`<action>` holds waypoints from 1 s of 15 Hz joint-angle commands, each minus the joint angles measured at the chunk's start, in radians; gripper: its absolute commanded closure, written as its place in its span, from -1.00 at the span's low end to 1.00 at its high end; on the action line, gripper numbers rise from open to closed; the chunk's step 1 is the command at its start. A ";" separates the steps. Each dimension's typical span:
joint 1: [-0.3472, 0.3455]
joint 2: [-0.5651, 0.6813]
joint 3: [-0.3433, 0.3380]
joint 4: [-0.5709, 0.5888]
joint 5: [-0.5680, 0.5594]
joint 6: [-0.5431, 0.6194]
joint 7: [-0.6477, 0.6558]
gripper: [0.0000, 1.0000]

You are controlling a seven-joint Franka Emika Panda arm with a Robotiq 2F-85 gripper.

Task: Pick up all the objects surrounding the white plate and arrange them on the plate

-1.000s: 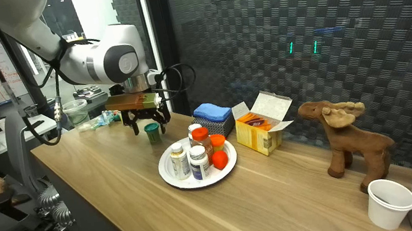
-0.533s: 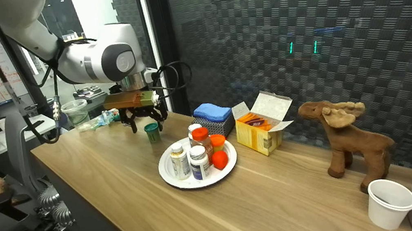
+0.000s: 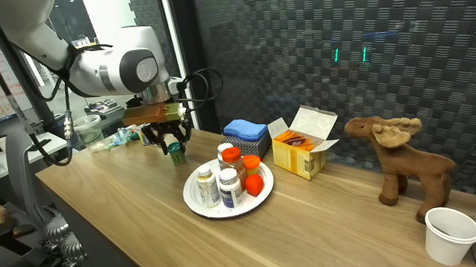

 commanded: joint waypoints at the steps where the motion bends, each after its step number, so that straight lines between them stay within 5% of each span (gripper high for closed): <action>1: 0.016 0.007 -0.032 0.024 -0.023 0.014 0.035 0.43; 15: 0.006 -0.276 -0.093 -0.283 -0.013 0.067 0.276 0.43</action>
